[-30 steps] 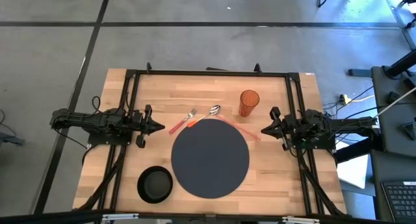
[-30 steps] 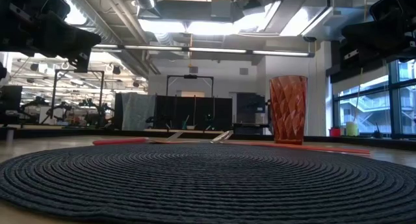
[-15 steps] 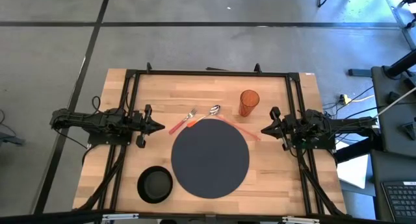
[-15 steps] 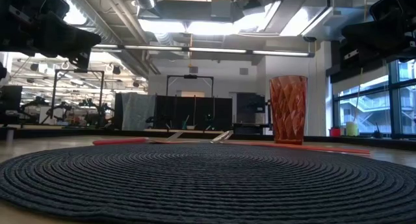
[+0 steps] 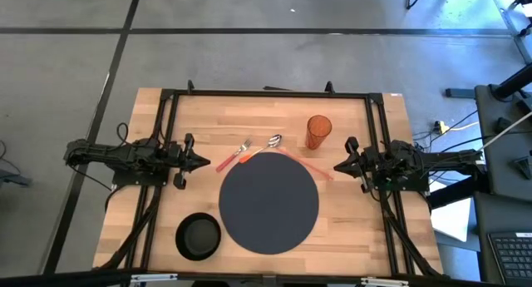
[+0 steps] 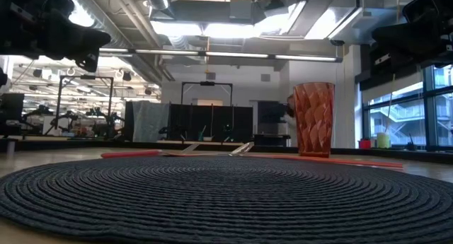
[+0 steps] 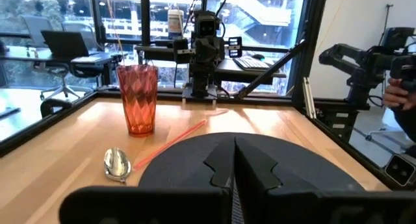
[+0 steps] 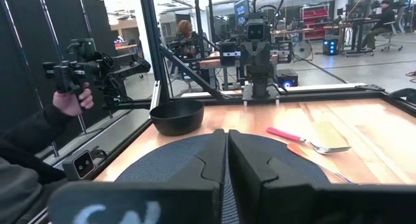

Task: Pick & Place Utensil
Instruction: Put the black bowl on the mat

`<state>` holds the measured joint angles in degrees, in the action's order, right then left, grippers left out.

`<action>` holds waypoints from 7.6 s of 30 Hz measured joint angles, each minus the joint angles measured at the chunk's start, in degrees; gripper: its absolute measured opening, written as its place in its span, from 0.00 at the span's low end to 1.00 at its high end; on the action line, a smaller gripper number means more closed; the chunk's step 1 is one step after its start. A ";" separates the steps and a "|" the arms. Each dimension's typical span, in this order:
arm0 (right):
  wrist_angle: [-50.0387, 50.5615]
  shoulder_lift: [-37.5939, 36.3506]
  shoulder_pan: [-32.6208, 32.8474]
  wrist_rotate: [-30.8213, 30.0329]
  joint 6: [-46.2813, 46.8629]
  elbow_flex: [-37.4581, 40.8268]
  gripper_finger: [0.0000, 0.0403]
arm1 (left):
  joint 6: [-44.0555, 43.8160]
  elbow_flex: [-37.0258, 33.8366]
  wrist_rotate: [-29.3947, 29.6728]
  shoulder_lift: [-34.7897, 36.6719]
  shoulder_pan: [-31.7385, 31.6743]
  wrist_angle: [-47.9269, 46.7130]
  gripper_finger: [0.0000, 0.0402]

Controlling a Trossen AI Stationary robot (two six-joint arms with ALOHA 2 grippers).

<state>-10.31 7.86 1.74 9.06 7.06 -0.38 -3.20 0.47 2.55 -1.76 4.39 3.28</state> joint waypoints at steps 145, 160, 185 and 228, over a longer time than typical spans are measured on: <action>1.07 0.00 0.02 -0.44 3.70 0.00 0.05 | -83.20 108.13 10.62 -121.72 51.51 -84.77 0.52; -1.12 0.00 0.02 -0.42 4.53 0.00 0.05 | -85.55 102.91 7.64 -121.87 51.71 -81.21 0.52; -0.37 0.02 0.02 -0.39 2.98 0.00 0.05 | -86.23 101.15 10.11 -121.87 50.98 -79.68 0.42; -0.55 0.00 0.01 -0.42 2.80 0.00 0.05 | -69.63 105.45 9.64 -122.73 48.79 -79.27 0.01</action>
<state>-10.85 7.86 1.75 8.64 9.86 -0.38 -72.82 105.92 12.19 -124.49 53.18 -75.99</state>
